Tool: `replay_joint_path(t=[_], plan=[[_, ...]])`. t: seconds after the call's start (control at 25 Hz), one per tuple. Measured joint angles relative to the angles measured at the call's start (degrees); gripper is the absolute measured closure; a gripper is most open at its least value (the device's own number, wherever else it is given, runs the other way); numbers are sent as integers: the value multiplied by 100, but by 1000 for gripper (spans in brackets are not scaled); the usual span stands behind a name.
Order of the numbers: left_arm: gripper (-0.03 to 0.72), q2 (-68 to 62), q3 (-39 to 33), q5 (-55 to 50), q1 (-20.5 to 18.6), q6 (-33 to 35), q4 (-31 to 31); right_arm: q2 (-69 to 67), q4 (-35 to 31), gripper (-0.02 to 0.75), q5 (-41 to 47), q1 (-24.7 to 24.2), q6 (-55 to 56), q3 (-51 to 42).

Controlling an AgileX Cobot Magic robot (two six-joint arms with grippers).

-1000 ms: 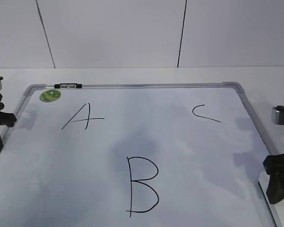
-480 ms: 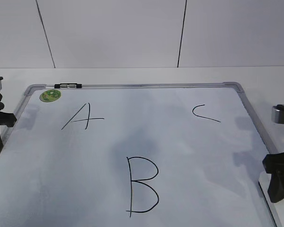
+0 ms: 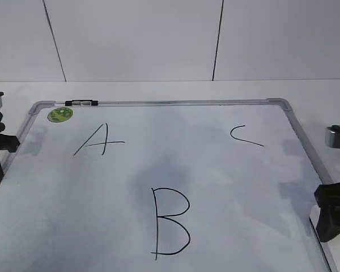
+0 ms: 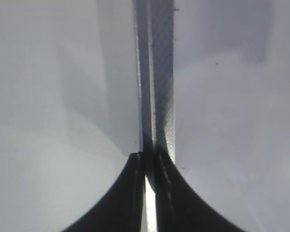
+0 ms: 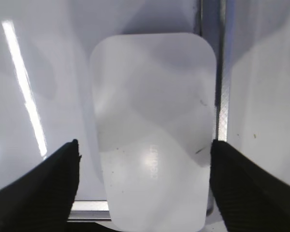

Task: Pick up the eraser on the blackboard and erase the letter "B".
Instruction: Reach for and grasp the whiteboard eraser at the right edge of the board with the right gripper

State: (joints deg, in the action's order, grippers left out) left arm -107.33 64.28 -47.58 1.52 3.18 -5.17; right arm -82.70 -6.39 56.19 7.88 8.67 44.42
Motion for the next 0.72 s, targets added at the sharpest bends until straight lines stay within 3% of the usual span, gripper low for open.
replay_joint_path(t=[0.72], plan=[[670, 0, 0, -2, 0, 0, 0, 0, 447, 65, 506, 0, 0, 288]])
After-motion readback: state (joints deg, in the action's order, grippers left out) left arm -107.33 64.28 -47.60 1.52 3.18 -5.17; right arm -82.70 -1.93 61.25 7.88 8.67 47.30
